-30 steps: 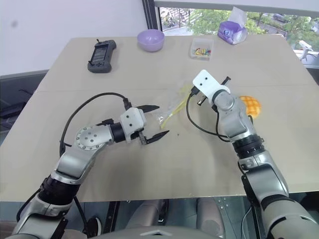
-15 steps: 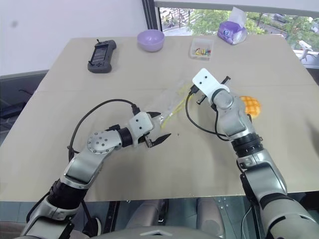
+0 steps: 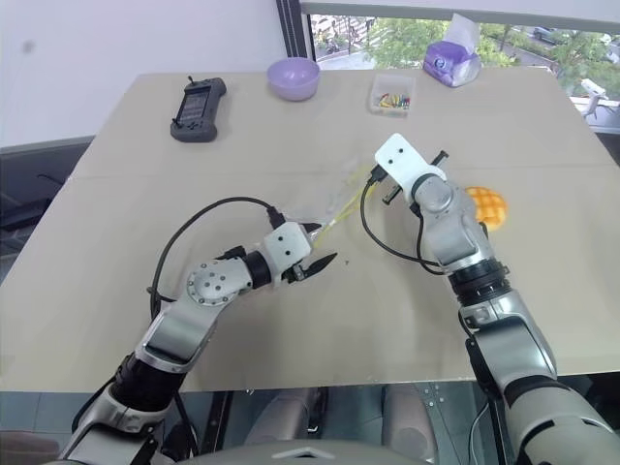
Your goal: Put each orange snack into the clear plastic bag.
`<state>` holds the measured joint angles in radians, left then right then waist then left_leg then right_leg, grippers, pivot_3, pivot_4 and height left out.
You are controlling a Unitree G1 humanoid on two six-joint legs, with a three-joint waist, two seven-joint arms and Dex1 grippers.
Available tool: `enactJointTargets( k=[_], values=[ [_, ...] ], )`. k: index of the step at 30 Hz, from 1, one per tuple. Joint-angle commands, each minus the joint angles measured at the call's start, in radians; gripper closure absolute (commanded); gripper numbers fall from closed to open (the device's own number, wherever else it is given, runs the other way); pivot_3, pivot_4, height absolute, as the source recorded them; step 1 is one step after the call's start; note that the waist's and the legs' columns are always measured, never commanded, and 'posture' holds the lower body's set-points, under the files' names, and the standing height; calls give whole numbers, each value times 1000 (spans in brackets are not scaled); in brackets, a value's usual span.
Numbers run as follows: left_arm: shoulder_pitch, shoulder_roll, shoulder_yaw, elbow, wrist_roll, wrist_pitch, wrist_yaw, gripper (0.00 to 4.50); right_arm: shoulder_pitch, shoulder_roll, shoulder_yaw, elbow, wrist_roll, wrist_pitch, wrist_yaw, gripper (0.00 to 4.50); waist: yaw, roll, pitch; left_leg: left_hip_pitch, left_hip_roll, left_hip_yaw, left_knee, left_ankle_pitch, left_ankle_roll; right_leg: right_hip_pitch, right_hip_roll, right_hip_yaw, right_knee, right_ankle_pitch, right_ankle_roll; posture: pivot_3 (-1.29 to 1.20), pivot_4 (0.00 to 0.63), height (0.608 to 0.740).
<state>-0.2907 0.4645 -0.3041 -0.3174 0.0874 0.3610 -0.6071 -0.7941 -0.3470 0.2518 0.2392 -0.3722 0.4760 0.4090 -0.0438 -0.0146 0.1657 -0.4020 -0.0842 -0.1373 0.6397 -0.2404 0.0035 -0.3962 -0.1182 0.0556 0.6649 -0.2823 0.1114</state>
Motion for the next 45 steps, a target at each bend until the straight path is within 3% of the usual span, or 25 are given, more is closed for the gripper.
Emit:
enactJointTargets(
  k=[1, 3, 4, 7, 8, 11, 25, 28, 31, 33, 45],
  values=[
    [-2, -12, 3, -22, 13, -19, 18, 1287, -31, 1, -16, -39, 7, -4, -7, 4500, 0, 0, 0, 0, 0, 0, 0, 0, 0, 0, 0, 0, 0, 0, 0, 0, 150, 740],
    [-3, -18, 1, -15, 18, -22, 20, 1287, -32, 1, -15, -40, 8, -4, -5, 4500, 0, 0, 0, 0, 0, 0, 0, 0, 0, 0, 0, 0, 0, 0, 0, 0, 150, 740],
    [-4, -20, 0, -12, 20, -23, 21, 1825, -32, 1, -15, -40, 8, -4, -5, 4500, 0, 0, 0, 0, 0, 0, 0, 0, 0, 0, 0, 0, 0, 0, 0, 0, 150, 740],
    [-11, -29, -1, 5, 29, -25, 31, 2977, -33, 0, -14, -42, 9, -4, -4, 4500, 0, 0, 0, 0, 0, 0, 0, 0, 0, 0, 0, 0, 0, 0, 0, 0, 150, 740],
    [-14, -30, -3, 11, 33, -25, 33, 3148, -33, 0, -14, -42, 10, -4, -4, 4500, 0, 0, 0, 0, 0, 0, 0, 0, 0, 0, 0, 0, 0, 0, 0, 0, 150, 740],
    [-20, -34, -5, 25, 39, -28, 36, 4391, -33, 0, -14, -44, 10, -3, -4, 4500, 0, 0, 0, 0, 0, 0, 0, 0, 0, 0, 0, 0, 0, 0, 0, 0, 150, 740],
    [-23, -10, 32, 57, 87, -128, 84, 4391, -7, -13, -16, -120, 24, 35, 29, 4500, 0, 0, 0, 0, 0, 0, 1, 0, 0, 0, 0, 0, 0, 0, 0, 0, 150, 740],
    [-22, -5, 58, 52, 86, -156, 97, 4500, 9, -37, -5, -172, 41, 37, 84, 3608, 0, 0, 0, 0, 0, 0, 1, 0, 0, 0, 0, 0, 0, 0, 0, 0, 150, 740],
    [-21, -10, 85, 46, 73, -192, 106, 4500, 36, -69, -2, -219, 50, 25, 123, 2318, 2, 0, 0, 0, 0, 0, 1, 0, 0, 0, 0, 0, 0, 0, 0, 0, 150, 740],
    [-20, -4, 94, 49, 78, -210, 106, 4500, 69, -120, 10, -272, 63, 34, 200, 1807, 3, 0, 0, 0, 0, 0, 1, 0, 0, 0, 0, 0, 0, 0, 0, 0, 150, 740],
    [6, 36, 109, 59, 95, -267, 80, 4500, 253, -347, -123, -504, 252, 133, 444, 1807, 7, 0, 0, -4, 0, -3, 5, 0, 0, 0, -1, -3, 0, 0, 0, 0, 150, 740]
  ],
)
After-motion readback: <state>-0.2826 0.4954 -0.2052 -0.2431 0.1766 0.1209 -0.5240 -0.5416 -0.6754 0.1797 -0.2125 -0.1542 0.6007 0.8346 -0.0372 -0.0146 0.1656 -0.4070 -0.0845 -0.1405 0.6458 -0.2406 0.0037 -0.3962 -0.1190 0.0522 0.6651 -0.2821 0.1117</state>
